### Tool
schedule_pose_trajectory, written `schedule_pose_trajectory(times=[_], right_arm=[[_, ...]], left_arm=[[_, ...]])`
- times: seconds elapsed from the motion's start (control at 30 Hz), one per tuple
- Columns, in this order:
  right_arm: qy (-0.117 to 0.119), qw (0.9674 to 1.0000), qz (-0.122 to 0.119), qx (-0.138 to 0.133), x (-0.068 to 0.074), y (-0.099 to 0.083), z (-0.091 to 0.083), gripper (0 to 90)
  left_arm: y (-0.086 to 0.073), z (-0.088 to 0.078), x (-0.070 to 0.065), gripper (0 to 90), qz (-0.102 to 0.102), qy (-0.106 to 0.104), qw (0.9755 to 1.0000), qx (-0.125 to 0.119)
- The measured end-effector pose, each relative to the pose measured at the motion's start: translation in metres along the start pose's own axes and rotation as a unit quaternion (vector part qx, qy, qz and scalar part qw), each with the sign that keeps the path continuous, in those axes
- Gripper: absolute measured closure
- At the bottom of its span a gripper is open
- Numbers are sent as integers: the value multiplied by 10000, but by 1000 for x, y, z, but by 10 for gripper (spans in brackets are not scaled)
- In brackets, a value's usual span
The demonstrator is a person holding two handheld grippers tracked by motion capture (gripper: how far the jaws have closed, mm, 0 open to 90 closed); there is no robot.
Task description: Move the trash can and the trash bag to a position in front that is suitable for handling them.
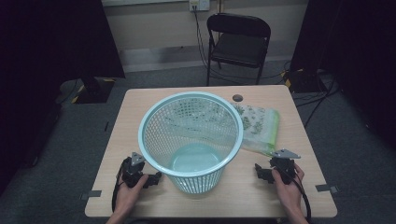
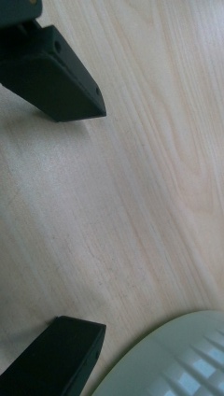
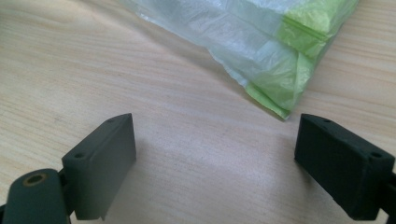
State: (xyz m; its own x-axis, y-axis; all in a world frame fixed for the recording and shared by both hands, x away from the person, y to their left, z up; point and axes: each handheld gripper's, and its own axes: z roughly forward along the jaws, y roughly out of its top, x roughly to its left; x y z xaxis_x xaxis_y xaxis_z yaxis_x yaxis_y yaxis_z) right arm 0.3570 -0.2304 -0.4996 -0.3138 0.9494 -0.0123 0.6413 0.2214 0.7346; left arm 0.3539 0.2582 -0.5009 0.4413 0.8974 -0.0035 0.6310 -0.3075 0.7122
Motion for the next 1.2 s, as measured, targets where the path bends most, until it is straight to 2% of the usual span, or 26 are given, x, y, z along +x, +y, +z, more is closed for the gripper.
schedule_pose_trajectory(times=[0.13, 0.17, 0.2, 0.23, 0.27, 0.3, 0.33, 0.37, 0.4, 0.47, 0.5, 0.57, 0.6, 0.63, 0.7, 0.73, 0.77, 0.8, 0.9, 0.93, 1.03, 1.1, 1.17, 1.2], right_arm=[[-12, 10000, 16, -7, 1, 0, 0, 133], [19, 10000, -8, -31, 1, 1, 0, 165], [41, 9999, -39, -88, 5, 1, -1, 234], [41, 9999, -39, -88, 5, 1, -1, 234], [49, 9997, -231, -99, 12, 3, -4, 235], [49, 9997, -231, -99, 12, 3, -4, 235], [263, 9989, -334, -220, 20, 8, -11, 220], [263, 9989, -334, -220, 20, 8, -11, 220], [338, 9981, -403, -332, 25, 11, -15, 216], [547, 9963, -461, -478, 32, 19, -21, 216], [609, 9956, -484, -521, 36, 23, -22, 216], [730, 9938, -496, -683, 43, 34, -24, 216], [836, 9912, -584, -843, 50, 46, -24, 216], [836, 9912, -584, -843, 50, 46, -24, 216], [927, 9899, -582, -906, 57, 59, -21, 217], [1068, 9877, -601, -969, 63, 68, -19, 217], [1068, 9877, -601, -969, 63, 68, -19, 217], [1197, 9861, -631, -965, 69, 75, -16, 224], [1096, 9868, -655, -993, 73, 78, -12, 273], [1056, 9877, -578, -994, 73, 81, -7, 260], [1018, 9883, -584, -979, 73, 82, -5, 249], [1053, 9885, -537, -946, 71, 84, -3, 264], [1011, 9887, -563, -957, 72, 86, -1, 286], [1043, 9886, -552, -939, 70, 88, 0, 315]], left_arm=[[0, 0, 0, 0, -8, -15, 10000, -2], [-1, -1, 0, 1, 1, -17, 10000, -4], [-2, -3, 0, 17, -5, -15, 10000, -26], [-2, -3, 0, 31, -5, -15, 10000, -26], [-2, -6, 1, 53, 42, -33, 10000, 5], [-2, -6, 1, 94, 42, -33, 10000, 5], [-1, -11, 2, 170, -42, -97, 9999, -33], [-1, -11, 2, 221, -42, -97, 9999, -33], [1, -15, 2, 221, -69, -80, 9999, -84], [8, -23, 1, 150, -115, 61, 9994, -315], [13, -28, 0, 174, -188, 83, 9986, -494], [23, -35, 1, 184, -192, -12, 9970, -751], [28, -37, 1, 184, -174, -9, 9966, -806], [34, -36, 1, 184, -188, -45, 9964, -830], [44, -34, 2, 186, -272, -305, 9950, -908], [51, -32, -1, 190, -347, -484, 9933, -993], [51, -32, -1, 207, -347, -484, 9933, -993], [53, -30, -5, 247, -307, -403, 9934, -1031], [54, -28, -6, 261, -355, -380, 9931, -1049], [55, -27, -5, 278, -382, -419, 9928, -1056], [55, -26, -5, 283, -385, -389, 9929, -1060], [57, -25, -5, 303, -418, -470, 9922, -1072], [59, -23, -7, 342, -464, -499, 9919, -1076], [60, -23, -8, 427, -409, -563, 9919, -1064]])
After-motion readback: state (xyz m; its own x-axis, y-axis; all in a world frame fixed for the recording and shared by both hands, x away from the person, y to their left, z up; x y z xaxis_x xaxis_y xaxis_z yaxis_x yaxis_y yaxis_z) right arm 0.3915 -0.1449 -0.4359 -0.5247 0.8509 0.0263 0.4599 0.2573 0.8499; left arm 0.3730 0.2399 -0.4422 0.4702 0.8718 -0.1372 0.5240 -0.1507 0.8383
